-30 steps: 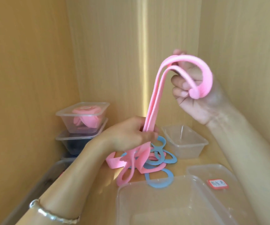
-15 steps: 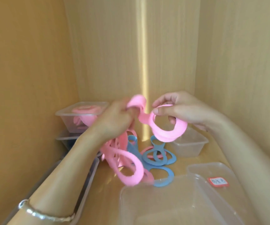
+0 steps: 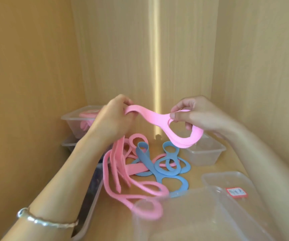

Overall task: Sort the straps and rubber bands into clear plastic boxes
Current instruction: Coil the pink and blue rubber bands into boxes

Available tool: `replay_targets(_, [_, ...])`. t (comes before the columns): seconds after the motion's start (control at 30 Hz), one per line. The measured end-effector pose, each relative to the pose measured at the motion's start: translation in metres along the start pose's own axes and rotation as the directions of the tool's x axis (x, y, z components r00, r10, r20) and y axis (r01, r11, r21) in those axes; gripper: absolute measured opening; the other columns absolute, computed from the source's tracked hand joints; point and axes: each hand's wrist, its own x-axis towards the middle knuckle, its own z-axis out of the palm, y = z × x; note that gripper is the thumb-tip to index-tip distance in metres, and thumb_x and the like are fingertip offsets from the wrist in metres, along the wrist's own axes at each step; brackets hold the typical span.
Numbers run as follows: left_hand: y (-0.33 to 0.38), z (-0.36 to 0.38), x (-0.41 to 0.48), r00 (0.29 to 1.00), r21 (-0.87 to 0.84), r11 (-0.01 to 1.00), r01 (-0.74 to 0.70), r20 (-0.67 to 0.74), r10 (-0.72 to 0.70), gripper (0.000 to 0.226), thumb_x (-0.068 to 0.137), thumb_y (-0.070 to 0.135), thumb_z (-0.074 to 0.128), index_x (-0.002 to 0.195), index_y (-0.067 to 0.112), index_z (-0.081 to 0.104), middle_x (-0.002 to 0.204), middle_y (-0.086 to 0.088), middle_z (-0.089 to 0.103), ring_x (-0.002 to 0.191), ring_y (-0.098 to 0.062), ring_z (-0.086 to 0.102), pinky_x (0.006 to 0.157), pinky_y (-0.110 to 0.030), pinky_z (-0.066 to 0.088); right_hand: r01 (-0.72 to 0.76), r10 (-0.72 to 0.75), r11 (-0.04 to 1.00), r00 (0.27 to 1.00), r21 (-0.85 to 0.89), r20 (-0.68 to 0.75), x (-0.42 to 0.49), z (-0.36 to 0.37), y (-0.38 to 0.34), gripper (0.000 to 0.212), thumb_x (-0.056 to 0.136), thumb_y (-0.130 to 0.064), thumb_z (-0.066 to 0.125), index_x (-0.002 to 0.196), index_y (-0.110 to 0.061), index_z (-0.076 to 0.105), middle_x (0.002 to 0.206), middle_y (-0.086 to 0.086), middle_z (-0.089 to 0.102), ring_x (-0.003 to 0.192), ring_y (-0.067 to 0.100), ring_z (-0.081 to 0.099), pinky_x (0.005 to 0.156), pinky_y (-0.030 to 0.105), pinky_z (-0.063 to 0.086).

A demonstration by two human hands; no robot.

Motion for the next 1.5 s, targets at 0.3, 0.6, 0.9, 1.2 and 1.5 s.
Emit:
replay_targets(0.3, [0.005, 0.008, -0.01, 0.855, 0.231, 0.973, -0.001, 0.505, -0.119, 0.071, 0.082, 0.038, 0.072, 0.142, 0.024, 0.037, 0.13, 0.005, 0.054, 0.113, -0.016, 0.055, 0.094, -0.03, 0.046, -0.013, 0.014, 0.999, 1.0, 0.05, -0.019, 0.0, 0.008, -0.004, 0.005, 0.084, -0.017, 0.073, 0.086, -0.015, 0.069, 0.049, -0.013, 0.061, 0.043, 0.003, 0.051, 0.048, 0.02, 0.042])
replay_targets(0.6, [0.005, 0.032, -0.014, 0.902, -0.216, 0.963, -0.16, 0.364, 0.232, 0.067, 0.076, 0.04, 0.077, 0.129, 0.042, 0.037, 0.124, 0.019, 0.055, 0.118, -0.002, 0.051, 0.1, -0.032, 0.044, 0.021, -0.03, 0.871, 1.0, 0.49, 0.01, -0.006, 0.006, -0.025, 0.003, 0.088, -0.015, 0.067, 0.088, -0.013, 0.069, 0.07, -0.003, 0.069, 0.049, 0.008, 0.047, 0.048, 0.02, 0.04])
replay_targets(0.9, [0.02, 0.025, -0.023, 0.923, -0.081, 0.928, -0.362, 0.109, 0.37, 0.058, 0.078, 0.026, 0.073, 0.126, 0.041, 0.044, 0.124, 0.023, 0.047, 0.114, -0.001, 0.049, 0.09, -0.019, 0.043, -0.103, 0.07, 0.928, 0.992, 0.359, 0.103, -0.006, 0.008, -0.02, 0.002, 0.086, -0.01, 0.07, 0.086, -0.009, 0.072, 0.069, 0.002, 0.07, 0.044, 0.006, 0.046, 0.044, 0.017, 0.039])
replay_targets(1.2, [0.021, 0.023, -0.02, 0.925, -0.151, 0.935, -0.322, 0.158, 0.345, 0.021, 0.08, 0.025, 0.047, 0.07, 0.013, 0.06, 0.074, -0.003, 0.059, 0.064, -0.012, 0.051, 0.062, -0.03, 0.042, -0.239, -0.029, 0.652, 0.941, 0.72, 0.339, -0.004, 0.006, -0.022, 0.051, 0.08, -0.039, 0.054, 0.112, 0.001, 0.06, 0.083, 0.012, 0.068, 0.07, 0.016, 0.065, 0.065, 0.023, 0.057])
replay_targets(1.5, [0.02, -0.011, -0.009, 0.968, -0.492, 0.86, 0.139, -0.116, -0.222, 0.04, 0.1, 0.038, 0.039, 0.07, 0.025, 0.063, 0.071, 0.0, 0.063, 0.072, -0.027, 0.056, 0.072, -0.04, 0.047, -0.156, 0.273, 0.962, 0.607, -0.225, 0.746, -0.006, 0.05, 0.015, 0.022, 0.098, -0.018, 0.055, 0.119, -0.014, 0.061, 0.09, 0.003, 0.066, 0.067, 0.009, 0.063, 0.066, 0.023, 0.05])
